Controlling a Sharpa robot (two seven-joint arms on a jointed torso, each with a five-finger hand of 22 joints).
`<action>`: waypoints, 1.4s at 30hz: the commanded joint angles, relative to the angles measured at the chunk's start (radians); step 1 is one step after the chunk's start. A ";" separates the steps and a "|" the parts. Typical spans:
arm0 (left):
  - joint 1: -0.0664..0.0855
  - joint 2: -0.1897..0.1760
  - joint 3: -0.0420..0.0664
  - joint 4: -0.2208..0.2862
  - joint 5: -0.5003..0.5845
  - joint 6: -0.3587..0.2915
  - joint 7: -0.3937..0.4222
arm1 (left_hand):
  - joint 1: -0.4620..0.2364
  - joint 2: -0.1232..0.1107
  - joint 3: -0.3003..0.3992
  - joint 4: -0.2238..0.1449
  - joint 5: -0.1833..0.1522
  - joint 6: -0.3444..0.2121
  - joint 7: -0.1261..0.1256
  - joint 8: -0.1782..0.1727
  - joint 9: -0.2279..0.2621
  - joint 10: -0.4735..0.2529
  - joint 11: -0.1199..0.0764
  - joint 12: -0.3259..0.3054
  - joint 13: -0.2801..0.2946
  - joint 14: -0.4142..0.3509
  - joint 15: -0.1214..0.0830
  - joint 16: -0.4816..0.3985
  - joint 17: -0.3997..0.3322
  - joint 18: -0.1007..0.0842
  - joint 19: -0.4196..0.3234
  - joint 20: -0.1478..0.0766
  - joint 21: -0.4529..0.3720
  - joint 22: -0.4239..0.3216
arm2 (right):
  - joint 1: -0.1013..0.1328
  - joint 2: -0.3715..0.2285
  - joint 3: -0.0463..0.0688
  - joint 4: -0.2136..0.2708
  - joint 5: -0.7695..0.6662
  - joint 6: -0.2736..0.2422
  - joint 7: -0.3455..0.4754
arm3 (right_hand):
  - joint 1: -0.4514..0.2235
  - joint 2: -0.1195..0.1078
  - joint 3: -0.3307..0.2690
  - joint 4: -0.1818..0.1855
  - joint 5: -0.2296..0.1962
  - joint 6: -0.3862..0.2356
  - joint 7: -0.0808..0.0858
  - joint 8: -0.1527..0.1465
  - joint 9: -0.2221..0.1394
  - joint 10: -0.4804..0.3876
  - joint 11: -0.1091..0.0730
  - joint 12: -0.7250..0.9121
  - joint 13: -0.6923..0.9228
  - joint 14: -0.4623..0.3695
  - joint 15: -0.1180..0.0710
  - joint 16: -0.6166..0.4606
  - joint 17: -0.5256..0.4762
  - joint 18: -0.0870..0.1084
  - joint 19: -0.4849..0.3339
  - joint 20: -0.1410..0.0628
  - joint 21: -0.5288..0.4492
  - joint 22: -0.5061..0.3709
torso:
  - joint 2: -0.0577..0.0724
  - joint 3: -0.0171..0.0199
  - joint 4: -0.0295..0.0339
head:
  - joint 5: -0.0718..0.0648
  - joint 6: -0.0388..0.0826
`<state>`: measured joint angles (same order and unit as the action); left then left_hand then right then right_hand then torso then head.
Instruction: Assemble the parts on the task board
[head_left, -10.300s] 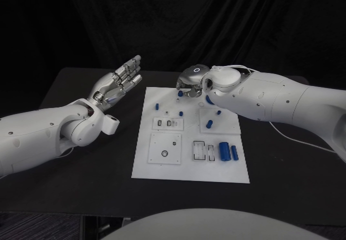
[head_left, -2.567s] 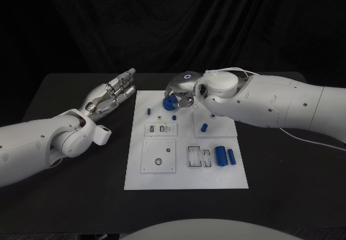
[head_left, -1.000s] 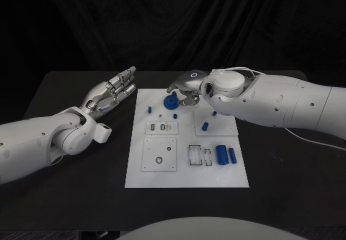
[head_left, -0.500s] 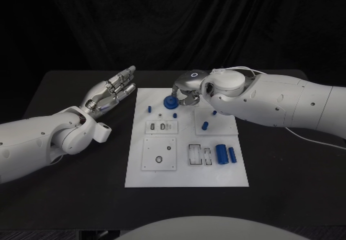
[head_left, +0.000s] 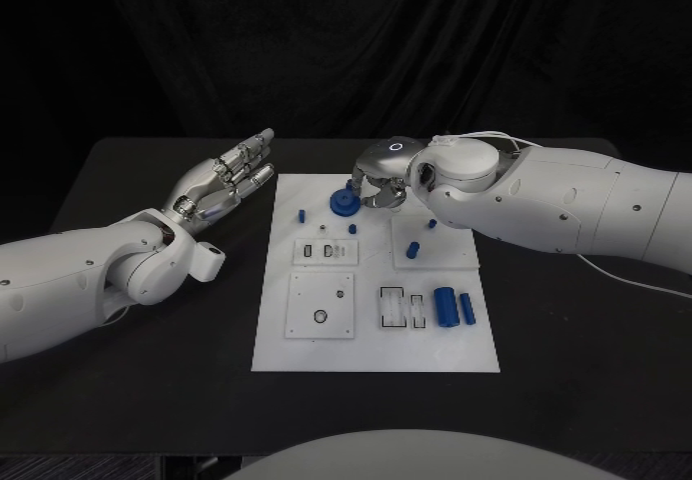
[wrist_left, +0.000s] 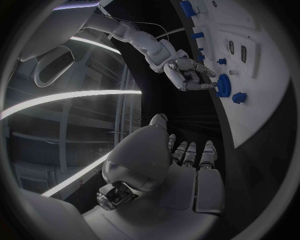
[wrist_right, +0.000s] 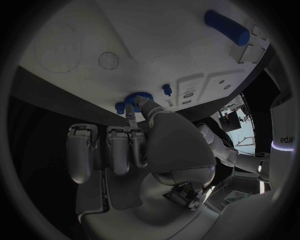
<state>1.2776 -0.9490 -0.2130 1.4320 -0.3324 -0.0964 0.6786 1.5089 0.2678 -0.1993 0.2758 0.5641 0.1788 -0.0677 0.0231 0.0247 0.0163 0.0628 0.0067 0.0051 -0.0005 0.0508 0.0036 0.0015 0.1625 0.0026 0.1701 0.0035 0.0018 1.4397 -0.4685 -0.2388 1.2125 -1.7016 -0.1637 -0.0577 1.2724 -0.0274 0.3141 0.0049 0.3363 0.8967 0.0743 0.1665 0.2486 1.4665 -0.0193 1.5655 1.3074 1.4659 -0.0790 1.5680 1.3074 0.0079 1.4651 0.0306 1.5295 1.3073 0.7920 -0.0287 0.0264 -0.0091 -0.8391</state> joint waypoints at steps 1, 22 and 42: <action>0.002 -0.001 0.001 0.001 -0.002 0.009 0.113 | 0.009 0.003 0.004 0.000 0.004 -0.001 0.009 0.002 0.001 0.000 0.009 -0.003 -0.001 0.000 0.006 -0.004 -0.002 0.017 0.000 0.009 -0.001 0.000 | 0.003 -0.016 0.001 0.011 -0.006 -0.064 -0.010 | 0.001 0.004 -0.012 -0.003 -0.010 0.003 -0.002 0.007 0.012 0.104 0.004 0.005 0.263 0.105 0.006 0.003 0.263 0.006 0.076 0.009 -0.006 0.245 | -0.001 -0.0001 -0.0015 | 0.009 -0.002; 0.002 -0.004 0.001 0.008 -0.002 0.008 0.109 | 0.011 0.003 0.006 -0.001 0.004 0.000 0.009 0.002 0.001 -0.001 0.009 -0.003 -0.001 0.000 0.006 -0.004 -0.002 0.017 0.000 0.009 -0.001 0.000 | 0.088 -0.372 0.001 0.271 -0.006 -0.151 -0.050 | -0.022 0.019 -0.125 0.061 -0.149 -0.136 -0.013 0.046 0.336 0.104 -0.005 0.005 0.263 0.105 -0.002 0.003 0.263 0.005 0.081 0.003 -0.002 0.247 | 0.001 0.0010 0.0001 | 0.007 0.016; 0.001 0.013 0.001 0.005 -0.002 0.020 0.121 | 0.015 0.003 0.012 -0.005 0.007 0.004 0.013 0.003 0.002 -0.003 0.005 -0.003 -0.001 0.000 0.003 -0.004 -0.002 0.017 0.000 0.009 -0.001 0.000 | 0.034 -0.592 -0.010 0.329 0.017 -0.139 -0.059 | -0.008 0.001 -0.129 0.101 -0.146 -0.167 -0.011 -0.052 0.274 0.104 -0.005 0.005 0.263 0.105 -0.003 0.003 0.263 0.001 0.088 0.001 0.010 0.252 | -0.002 0.0010 -0.0080 | -0.011 0.003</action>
<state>1.2775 -0.9362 -0.2130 1.4350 -0.3326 -0.0921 0.6787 1.5135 0.2724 -0.1924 0.2688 0.5680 0.1789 -0.0606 0.0231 0.0247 0.0126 0.0664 0.0067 0.0043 0.0002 0.0502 0.0036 0.0010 0.1626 0.0026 0.1701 0.0035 0.0018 1.4830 -1.0576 -0.2495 1.5424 -1.6875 -0.2923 -0.0922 1.2620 -0.0172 0.1850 0.0994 0.1929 0.7372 0.0655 0.1199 0.5271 1.4666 -0.0194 1.5655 1.3074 1.4659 -0.0791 1.5680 1.3074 0.0079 1.4652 0.0377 1.5336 1.3078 0.7912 -0.0271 0.0183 -0.0207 -0.8336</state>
